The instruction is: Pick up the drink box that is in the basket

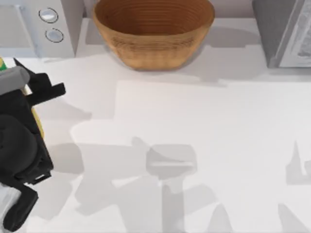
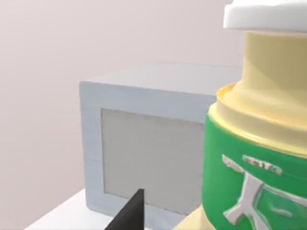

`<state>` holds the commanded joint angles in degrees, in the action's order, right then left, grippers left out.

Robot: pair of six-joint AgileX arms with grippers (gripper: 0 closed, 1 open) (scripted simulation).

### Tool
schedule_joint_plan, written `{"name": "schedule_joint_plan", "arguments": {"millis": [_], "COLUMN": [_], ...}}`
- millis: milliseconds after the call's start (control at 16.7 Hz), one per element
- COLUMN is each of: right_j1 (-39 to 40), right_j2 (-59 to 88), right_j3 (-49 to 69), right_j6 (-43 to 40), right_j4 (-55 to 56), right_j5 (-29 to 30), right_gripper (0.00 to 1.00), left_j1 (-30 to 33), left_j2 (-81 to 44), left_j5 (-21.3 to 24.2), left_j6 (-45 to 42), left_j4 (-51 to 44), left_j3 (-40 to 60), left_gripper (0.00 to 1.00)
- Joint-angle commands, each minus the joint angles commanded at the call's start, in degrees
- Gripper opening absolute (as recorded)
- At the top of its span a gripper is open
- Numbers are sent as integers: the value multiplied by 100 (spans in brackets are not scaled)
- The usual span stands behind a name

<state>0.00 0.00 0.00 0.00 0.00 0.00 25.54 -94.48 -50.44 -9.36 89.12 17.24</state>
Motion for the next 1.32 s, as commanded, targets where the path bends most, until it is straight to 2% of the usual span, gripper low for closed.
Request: {"name": "schedule_joint_plan", "arguments": {"millis": [300, 540, 1320], "right_j1": [0, 0, 0], "right_j2": [0, 0, 0], "right_j3": [0, 0, 0], "right_j6": [0, 0, 0], "right_j4": [0, 0, 0], "right_j5": [0, 0, 0], "right_gripper": [100, 100, 100], "left_j1": [-286, -298, -298], "left_j2": [-717, -732, -732], "left_j5": [319, 334, 334], "left_j6": [106, 112, 112], "left_j4": [542, 554, 554], "left_j3": [55, 56, 56], "left_gripper": [0, 0, 98]}}
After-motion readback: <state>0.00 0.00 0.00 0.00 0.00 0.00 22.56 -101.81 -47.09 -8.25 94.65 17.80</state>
